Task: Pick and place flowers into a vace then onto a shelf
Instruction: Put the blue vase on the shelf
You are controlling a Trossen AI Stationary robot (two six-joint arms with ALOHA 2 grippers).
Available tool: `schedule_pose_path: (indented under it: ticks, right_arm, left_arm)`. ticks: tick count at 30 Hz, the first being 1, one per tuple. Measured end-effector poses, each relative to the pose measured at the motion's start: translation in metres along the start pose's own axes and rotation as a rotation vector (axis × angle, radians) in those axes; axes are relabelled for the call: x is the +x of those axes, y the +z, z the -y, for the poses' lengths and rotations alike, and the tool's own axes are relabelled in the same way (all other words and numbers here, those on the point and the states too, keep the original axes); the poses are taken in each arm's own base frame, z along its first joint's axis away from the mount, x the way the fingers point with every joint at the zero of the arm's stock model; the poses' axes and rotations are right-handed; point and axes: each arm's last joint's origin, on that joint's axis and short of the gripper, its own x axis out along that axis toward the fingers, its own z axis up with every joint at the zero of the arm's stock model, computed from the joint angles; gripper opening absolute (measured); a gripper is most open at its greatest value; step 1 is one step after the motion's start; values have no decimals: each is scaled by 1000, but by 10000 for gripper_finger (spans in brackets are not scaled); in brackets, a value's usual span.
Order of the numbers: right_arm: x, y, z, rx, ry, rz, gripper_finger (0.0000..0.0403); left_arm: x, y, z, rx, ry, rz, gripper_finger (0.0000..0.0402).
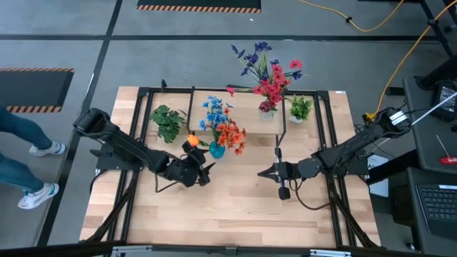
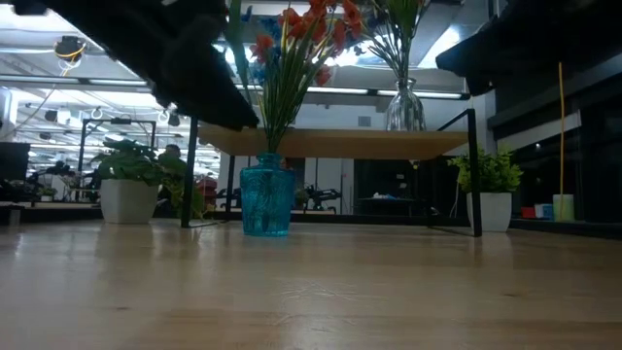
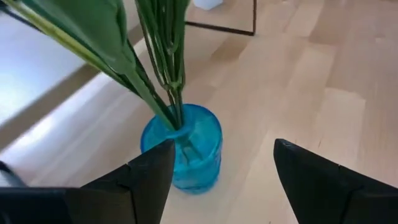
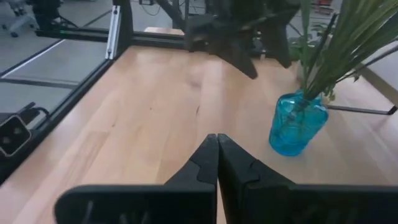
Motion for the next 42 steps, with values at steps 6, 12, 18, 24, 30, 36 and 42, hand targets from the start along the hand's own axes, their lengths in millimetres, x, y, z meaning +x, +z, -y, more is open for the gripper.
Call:
schedule_pose_path:
  ticks: [6,12,18,24,30,36,42]
  right_arm:
    - [0,0,0,-53,-2,-4,3]
    - [0,-3,0,-65,-3,-34,6]
    - [0,-5,1,-71,-4,-54,7]
    - [0,-5,1,-68,-4,-53,8]
    - [0,-5,1,-50,-5,-53,8]
    - [0,-5,1,-48,-5,-53,8]
    - [0,-5,1,-48,-5,-53,8]
  left_arm:
    - [21,6,-10,-75,17,-7,265]
    - [39,5,-16,-85,54,-20,265]
    - [53,-1,-14,-57,67,-25,265]
    - [61,-6,-14,-63,82,-28,265]
    - [62,-3,-13,-69,74,-5,264]
    - [62,-2,-12,-76,75,4,264]
    - [62,-2,-13,-75,92,12,264]
